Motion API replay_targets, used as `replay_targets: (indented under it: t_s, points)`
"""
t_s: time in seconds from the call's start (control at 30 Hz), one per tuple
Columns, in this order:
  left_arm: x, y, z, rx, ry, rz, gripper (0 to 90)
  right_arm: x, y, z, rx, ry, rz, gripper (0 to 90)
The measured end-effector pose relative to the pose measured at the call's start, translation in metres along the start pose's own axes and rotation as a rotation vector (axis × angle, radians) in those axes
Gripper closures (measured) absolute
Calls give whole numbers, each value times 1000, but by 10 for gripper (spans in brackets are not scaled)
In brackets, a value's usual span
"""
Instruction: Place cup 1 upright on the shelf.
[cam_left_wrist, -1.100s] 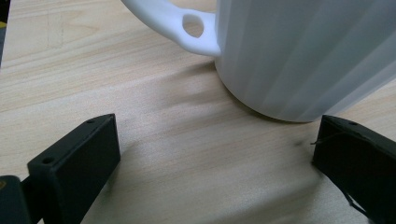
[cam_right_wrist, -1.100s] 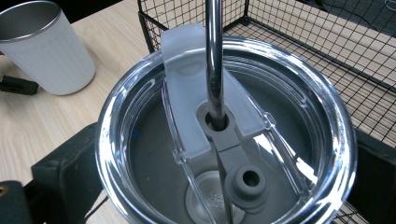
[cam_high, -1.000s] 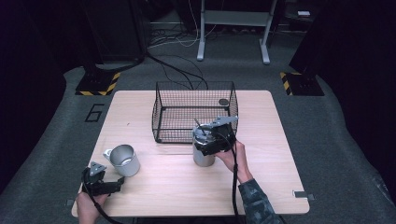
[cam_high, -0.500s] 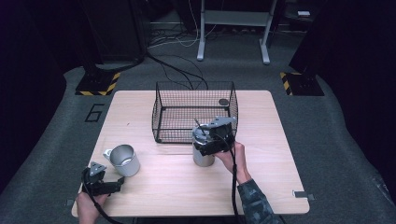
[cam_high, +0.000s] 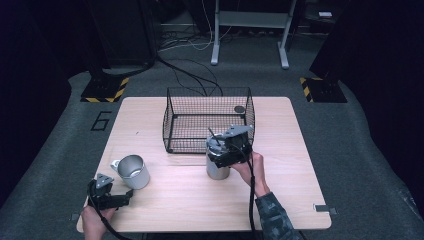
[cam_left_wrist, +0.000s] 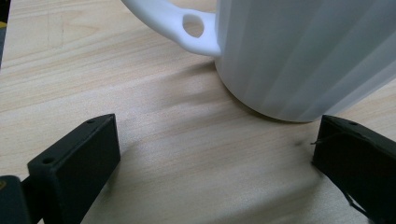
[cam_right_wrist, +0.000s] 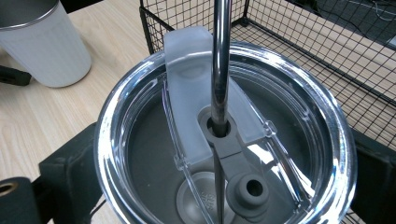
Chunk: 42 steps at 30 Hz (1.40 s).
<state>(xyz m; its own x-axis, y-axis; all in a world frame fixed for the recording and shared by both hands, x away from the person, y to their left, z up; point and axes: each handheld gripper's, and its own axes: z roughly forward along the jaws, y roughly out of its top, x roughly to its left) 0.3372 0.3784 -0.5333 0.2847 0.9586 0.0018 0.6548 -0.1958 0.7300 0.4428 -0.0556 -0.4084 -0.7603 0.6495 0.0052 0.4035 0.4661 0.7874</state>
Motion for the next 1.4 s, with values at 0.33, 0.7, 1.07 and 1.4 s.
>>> replay_targets:
  t_s: [0.33,0.7,1.07,1.4]
  points:
    - [0,0,0,0,0,0,5,-1,4,-13,-18,-10,-8,34]
    - [0,0,0,0,0,0,5,-5,7,-27,-22,-20,-7,34]
    - [0,0,0,0,0,0,5,-10,11,-40,-23,-35,-11,34]
    - [0,0,0,0,0,0,5,-16,15,-54,-35,-48,-5,34]
